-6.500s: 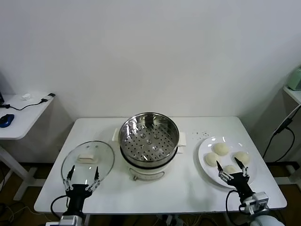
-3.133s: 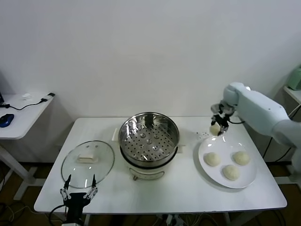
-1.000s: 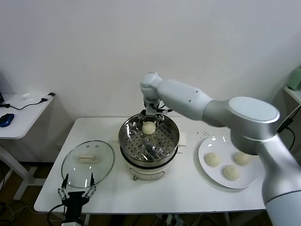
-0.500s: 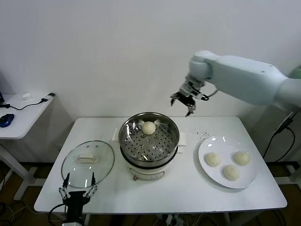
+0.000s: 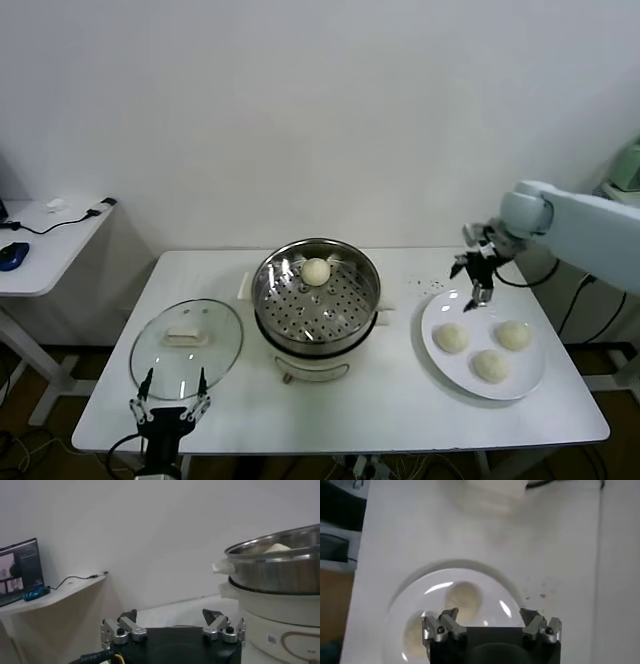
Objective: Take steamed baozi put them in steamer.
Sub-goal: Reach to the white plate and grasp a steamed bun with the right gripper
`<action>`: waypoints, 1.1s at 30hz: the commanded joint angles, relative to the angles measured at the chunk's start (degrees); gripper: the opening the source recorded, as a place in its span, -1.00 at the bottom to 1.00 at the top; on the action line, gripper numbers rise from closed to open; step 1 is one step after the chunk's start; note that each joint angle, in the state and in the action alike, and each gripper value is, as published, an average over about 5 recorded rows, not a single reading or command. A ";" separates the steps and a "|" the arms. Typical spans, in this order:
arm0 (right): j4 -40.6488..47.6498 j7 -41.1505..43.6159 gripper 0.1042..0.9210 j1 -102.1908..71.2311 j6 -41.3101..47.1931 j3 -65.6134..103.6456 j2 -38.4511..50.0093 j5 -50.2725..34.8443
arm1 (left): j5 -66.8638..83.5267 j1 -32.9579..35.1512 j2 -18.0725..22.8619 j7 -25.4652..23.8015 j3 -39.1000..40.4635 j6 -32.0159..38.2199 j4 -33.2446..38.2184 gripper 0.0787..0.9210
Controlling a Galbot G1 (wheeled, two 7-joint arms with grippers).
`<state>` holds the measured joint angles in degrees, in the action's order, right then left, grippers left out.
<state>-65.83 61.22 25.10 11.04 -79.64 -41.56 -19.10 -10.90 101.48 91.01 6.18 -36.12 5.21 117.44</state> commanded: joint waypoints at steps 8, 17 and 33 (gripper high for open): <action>8.85 -0.47 0.76 -17.73 3.31 12.85 -4.98 8.63 | 0.08 0.89 0.00 -0.06 -0.41 0.37 -1.01 0.77; 12.48 -0.22 0.76 -18.54 2.33 14.27 -7.82 10.38 | -0.12 1.12 0.13 -0.03 -0.47 0.51 -1.09 0.77; 10.81 0.50 0.24 -14.74 2.68 12.47 -6.32 6.48 | -0.11 1.13 0.18 0.05 -0.51 0.82 -1.40 0.77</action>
<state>-54.58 61.66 9.29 13.47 -66.59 -48.05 -11.11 -11.18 102.64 91.22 6.22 -36.59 5.93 116.14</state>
